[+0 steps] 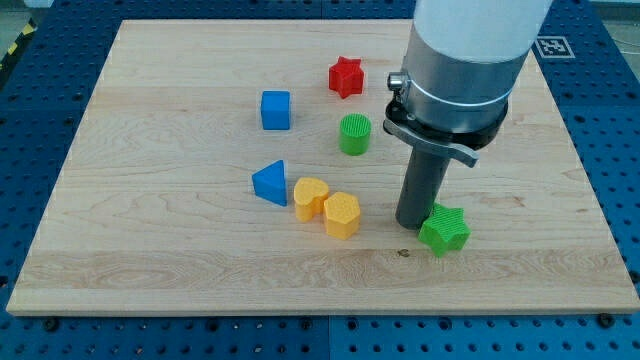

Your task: Adjust the yellow blocks at the bottom right side of triangle

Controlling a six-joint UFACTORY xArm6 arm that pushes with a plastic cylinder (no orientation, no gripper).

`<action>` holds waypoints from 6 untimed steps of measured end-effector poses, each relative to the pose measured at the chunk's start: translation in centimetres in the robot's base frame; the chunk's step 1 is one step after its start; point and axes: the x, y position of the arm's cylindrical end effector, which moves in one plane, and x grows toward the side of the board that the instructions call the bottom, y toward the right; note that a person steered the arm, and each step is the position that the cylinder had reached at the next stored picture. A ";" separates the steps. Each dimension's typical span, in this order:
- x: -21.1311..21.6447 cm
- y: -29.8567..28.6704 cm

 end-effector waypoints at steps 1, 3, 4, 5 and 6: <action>0.0 -1.4; 0.5 -4.7; 1.3 -5.4; 1.7 -5.6; 1.7 -5.6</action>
